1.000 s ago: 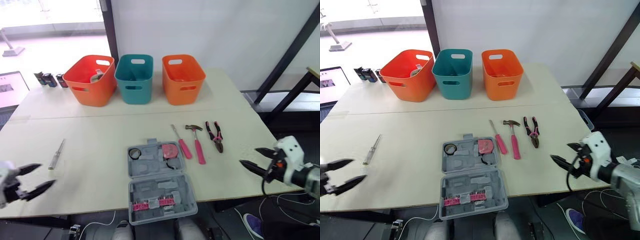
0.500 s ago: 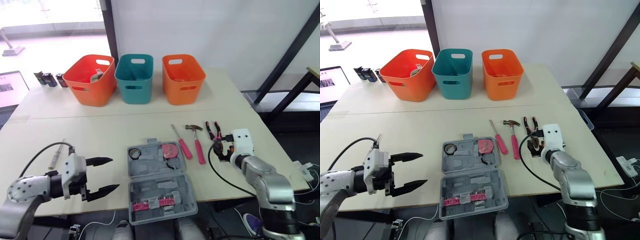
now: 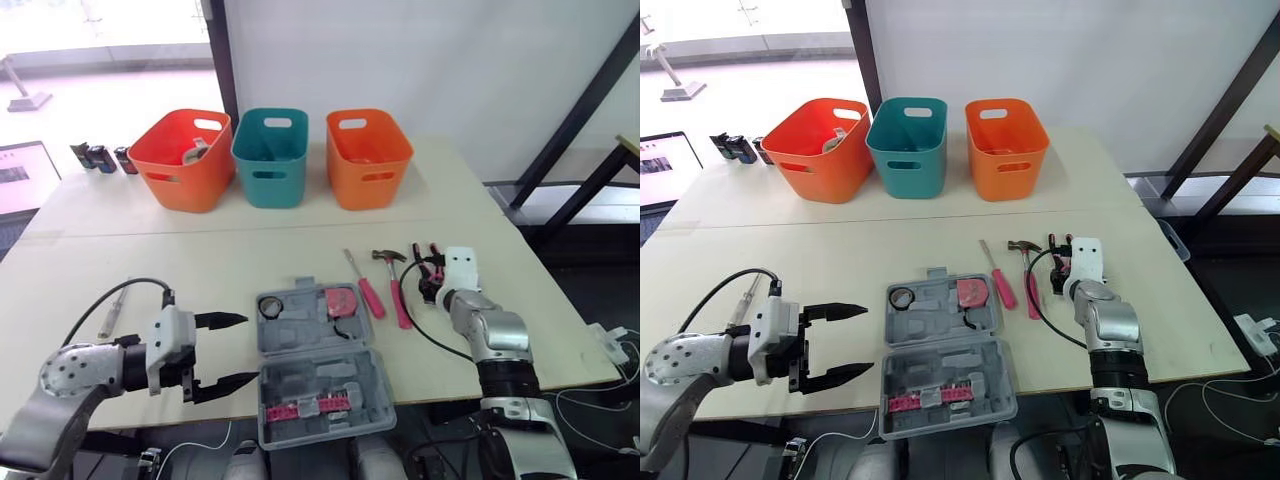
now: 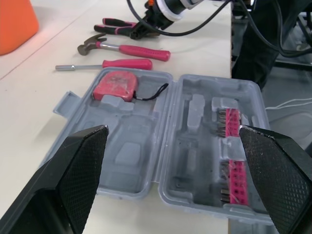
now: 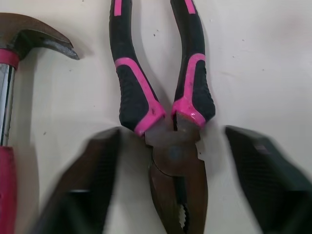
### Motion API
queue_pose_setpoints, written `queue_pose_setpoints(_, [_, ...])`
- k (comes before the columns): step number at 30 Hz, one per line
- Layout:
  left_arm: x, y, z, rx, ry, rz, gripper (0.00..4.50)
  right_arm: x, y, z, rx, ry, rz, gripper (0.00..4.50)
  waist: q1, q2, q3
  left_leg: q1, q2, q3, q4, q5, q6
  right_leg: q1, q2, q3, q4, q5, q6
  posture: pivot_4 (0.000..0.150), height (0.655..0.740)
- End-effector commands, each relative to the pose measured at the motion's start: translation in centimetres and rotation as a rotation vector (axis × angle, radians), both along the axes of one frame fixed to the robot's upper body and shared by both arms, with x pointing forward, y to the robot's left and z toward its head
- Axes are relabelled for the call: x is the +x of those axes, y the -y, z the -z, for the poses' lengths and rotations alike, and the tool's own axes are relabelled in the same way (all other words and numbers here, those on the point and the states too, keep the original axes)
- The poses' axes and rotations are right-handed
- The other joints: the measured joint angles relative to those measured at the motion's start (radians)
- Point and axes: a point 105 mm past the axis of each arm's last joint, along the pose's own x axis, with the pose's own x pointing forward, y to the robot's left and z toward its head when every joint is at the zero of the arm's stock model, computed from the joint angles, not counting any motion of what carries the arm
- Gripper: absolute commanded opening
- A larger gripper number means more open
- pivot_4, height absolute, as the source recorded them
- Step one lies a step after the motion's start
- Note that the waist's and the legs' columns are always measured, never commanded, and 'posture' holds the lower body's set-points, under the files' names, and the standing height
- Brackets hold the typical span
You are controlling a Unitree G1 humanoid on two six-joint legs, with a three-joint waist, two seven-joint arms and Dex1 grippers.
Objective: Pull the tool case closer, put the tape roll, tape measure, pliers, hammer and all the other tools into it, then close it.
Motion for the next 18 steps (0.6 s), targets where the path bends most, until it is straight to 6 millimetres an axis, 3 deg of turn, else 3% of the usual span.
queue_pose_setpoints(1, [0.0,0.4,-0.8,-0.004,0.046,0.010,4.50,-0.1,0.8,-1.0,-0.015,0.057,0.020,1.21,0.000,0.000,0.000,0.000,0.000,0.000,0.000,0.000,0.000,0.000,0.000,0.000,0.000,0.000,0.000,0.150,0.7400])
queue_pose_setpoints(2, [0.0,0.3,-0.8,-0.005,0.048,0.006,4.50,-0.1,0.6,-1.6,-0.018,0.080,0.006,0.95,0.000,0.000,0.000,0.000,0.000,0.000,0.000,0.000,0.000,0.000,0.000,0.000,0.000,0.000,0.000,0.150,0.7400])
queue_pose_setpoints(5, [0.2,0.2,-0.8,-0.006,0.050,-0.002,4.50,-0.2,0.0,-2.9,-0.031,0.128,-0.037,0.96,-0.001,0.001,0.001,0.000,0.000,0.000,0.000,0.000,0.000,0.000,0.000,0.000,0.000,0.000,0.000,0.150,0.7400])
queue_pose_setpoints(9, [1.4,-1.3,-1.2,-0.018,0.072,-0.086,4.50,-1.1,-1.9,-11.2,-0.172,0.408,-0.233,0.96,-0.002,0.010,0.006,-0.001,0.000,0.000,-0.001,0.000,0.000,-0.002,0.000,0.000,0.000,0.000,0.001,0.150,0.7400])
queue_pose_setpoints(12, [1.9,-2.7,-1.3,-0.017,0.070,-0.139,4.50,-2.7,-5.9,-15.8,-0.200,0.525,-0.523,0.96,-0.006,0.012,0.007,-0.001,0.000,0.000,-0.001,0.000,0.000,-0.003,0.001,0.000,0.001,0.000,0.001,0.150,0.7400])
queue_pose_setpoints(14, [2.0,-3.8,-1.2,-0.012,0.060,-0.163,4.50,-4.5,-9.4,-16.5,-0.177,0.498,-0.775,0.96,-0.006,0.012,0.007,0.000,0.001,-0.001,-0.002,0.000,0.000,-0.003,0.001,0.000,0.001,0.000,0.001,0.150,0.7400])
queue_pose_setpoints(18, [1.9,-5.8,-0.6,0.007,0.029,-0.190,4.50,-7.7,-14.1,-15.9,-0.206,0.326,-1.189,0.96,-0.002,0.010,0.006,0.000,0.001,-0.001,-0.003,0.000,0.000,-0.003,0.001,0.000,0.001,-0.001,0.001,0.150,0.7400])
